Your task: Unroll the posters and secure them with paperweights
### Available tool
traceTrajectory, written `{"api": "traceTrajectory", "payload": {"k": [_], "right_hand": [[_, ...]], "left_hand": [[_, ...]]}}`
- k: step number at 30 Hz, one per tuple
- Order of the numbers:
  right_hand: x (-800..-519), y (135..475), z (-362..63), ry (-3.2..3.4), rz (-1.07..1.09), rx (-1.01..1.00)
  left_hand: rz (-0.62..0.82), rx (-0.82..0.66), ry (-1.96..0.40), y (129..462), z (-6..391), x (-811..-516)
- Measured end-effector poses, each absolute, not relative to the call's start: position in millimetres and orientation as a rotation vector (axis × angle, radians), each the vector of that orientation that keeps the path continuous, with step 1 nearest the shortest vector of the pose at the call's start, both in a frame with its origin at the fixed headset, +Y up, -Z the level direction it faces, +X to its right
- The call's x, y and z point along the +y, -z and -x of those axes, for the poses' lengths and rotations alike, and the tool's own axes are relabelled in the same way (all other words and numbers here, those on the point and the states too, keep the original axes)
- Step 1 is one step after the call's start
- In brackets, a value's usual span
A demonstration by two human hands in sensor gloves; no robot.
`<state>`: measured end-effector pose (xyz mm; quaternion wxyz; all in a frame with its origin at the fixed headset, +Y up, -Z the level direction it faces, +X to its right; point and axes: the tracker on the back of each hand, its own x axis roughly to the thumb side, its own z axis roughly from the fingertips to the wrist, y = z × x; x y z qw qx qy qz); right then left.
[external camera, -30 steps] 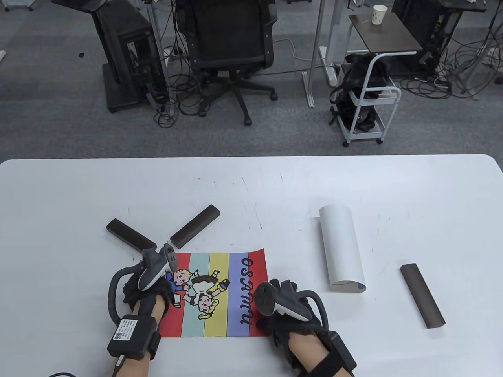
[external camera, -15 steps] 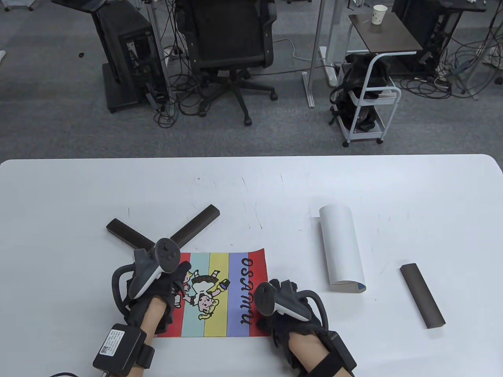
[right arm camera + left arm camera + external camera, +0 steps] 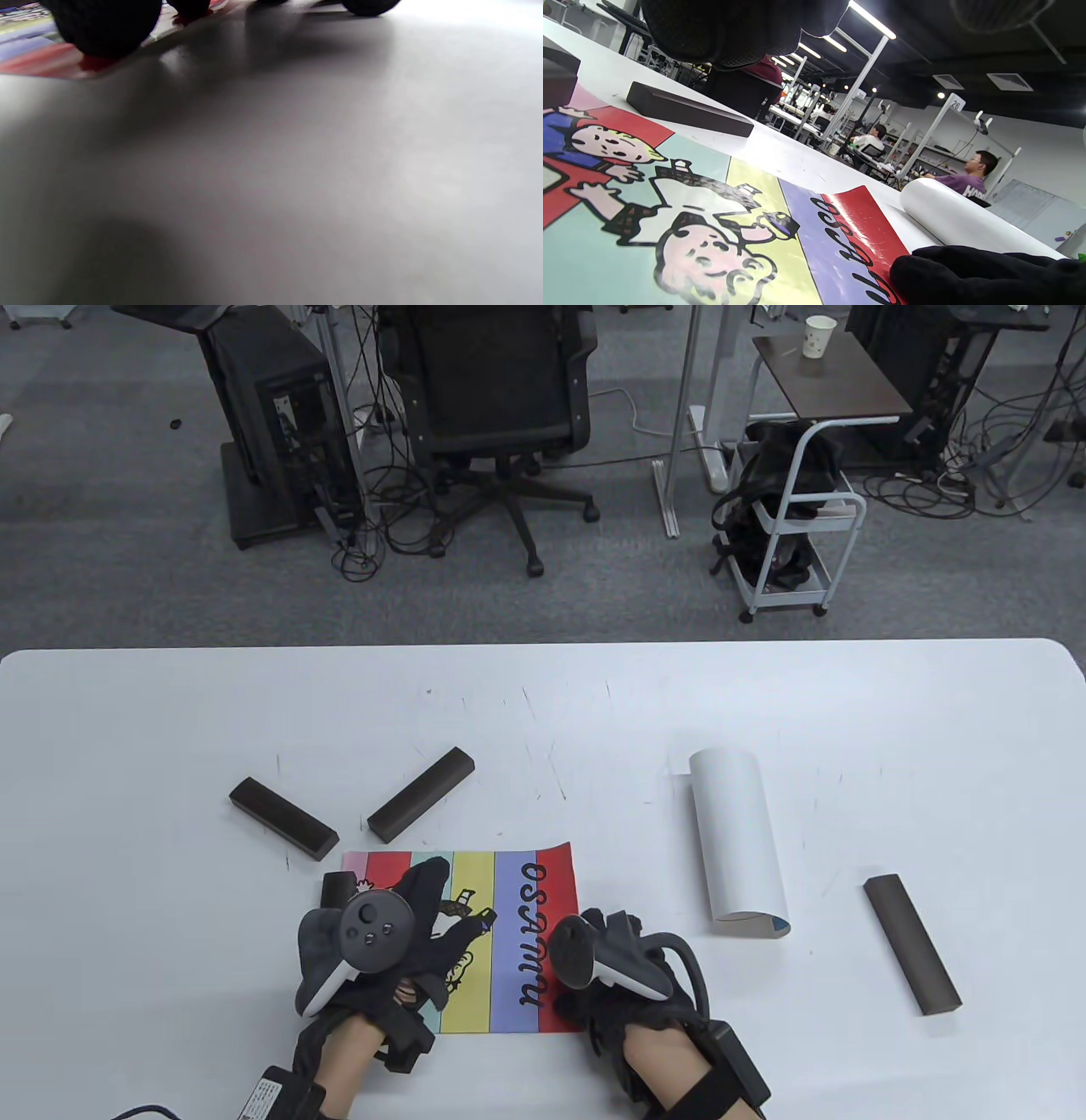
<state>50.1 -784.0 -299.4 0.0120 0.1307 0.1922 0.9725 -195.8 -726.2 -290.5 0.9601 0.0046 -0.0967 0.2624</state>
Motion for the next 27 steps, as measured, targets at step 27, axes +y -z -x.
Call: {"api": "traceTrajectory", "payload": {"k": [27], "right_hand": [[-662, 306, -289, -2.37, 0.686, 0.048]], "left_hand": [[-0.011, -0.216, -0.373, 287, 197, -743]]}}
